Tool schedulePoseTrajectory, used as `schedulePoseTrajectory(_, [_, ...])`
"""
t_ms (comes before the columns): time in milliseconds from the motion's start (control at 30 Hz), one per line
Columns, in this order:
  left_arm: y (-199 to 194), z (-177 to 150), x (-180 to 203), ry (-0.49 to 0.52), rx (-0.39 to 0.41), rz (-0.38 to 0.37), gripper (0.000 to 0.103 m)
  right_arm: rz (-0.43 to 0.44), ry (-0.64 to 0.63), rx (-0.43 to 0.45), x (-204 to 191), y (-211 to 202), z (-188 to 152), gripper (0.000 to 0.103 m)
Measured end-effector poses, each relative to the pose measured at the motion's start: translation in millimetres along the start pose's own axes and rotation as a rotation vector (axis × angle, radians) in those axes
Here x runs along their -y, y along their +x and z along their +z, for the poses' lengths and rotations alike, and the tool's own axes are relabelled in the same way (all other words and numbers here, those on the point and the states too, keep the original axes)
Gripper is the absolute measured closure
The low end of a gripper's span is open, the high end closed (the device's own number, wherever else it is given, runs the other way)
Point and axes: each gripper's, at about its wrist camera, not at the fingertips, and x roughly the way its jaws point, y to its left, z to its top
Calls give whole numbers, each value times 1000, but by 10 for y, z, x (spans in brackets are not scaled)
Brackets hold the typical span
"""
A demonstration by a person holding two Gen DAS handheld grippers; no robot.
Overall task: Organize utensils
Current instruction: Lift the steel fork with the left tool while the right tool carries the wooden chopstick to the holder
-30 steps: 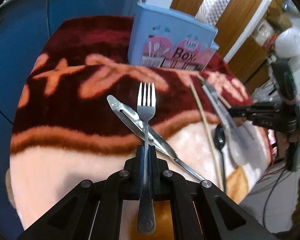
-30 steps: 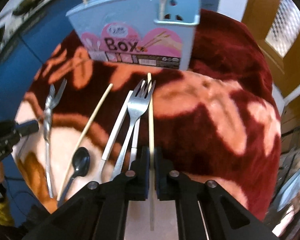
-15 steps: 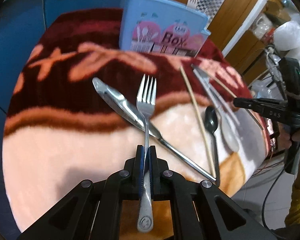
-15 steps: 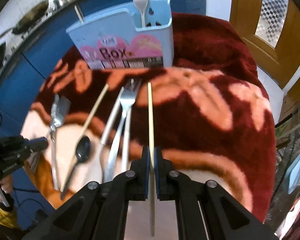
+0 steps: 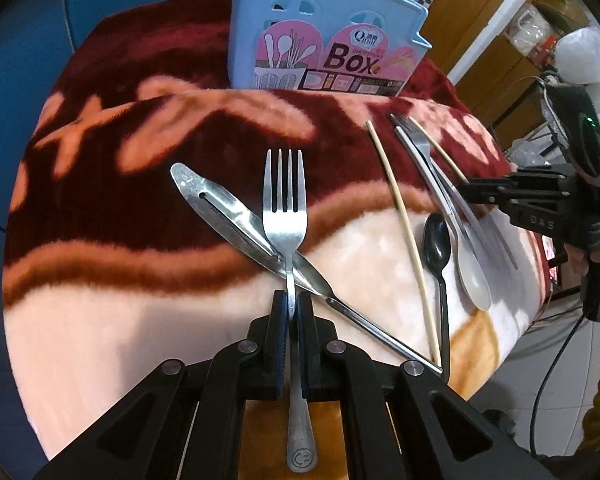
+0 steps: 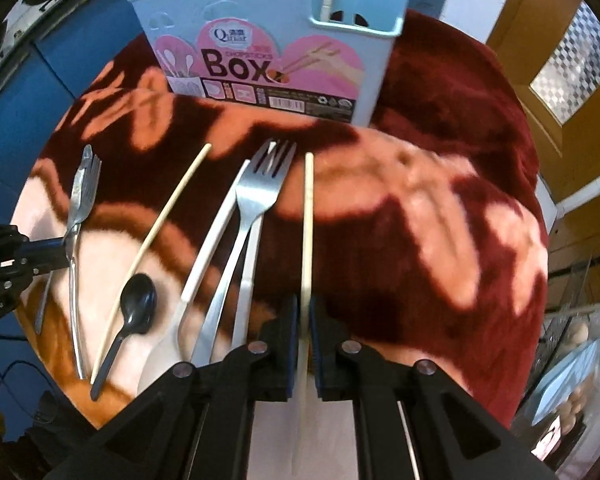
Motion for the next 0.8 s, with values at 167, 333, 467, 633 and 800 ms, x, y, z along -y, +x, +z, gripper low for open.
schedulePoseTrajectory(167, [-108,-127,-47,-12,76,-23,100,33,45,77,28,-67,-105,97])
schedulePoseTrajectory(333, [-391,-237,-148,-65,192,-63,100,152,154,225,121,-271,-302,97])
schedulePoseTrajectory(467, [-614,-157,-98,-57,312,-38,100,192,186,357,95,-486,-381,97])
schedulePoseTrajectory(633, [-816,65,52,-28,461,-28,100,174,209,537,74,-719,-399,97])
schedulePoseTrajectory(800, [-812,398,124,-23,531,-39,100,117,205,662,40,-843,-288,97])
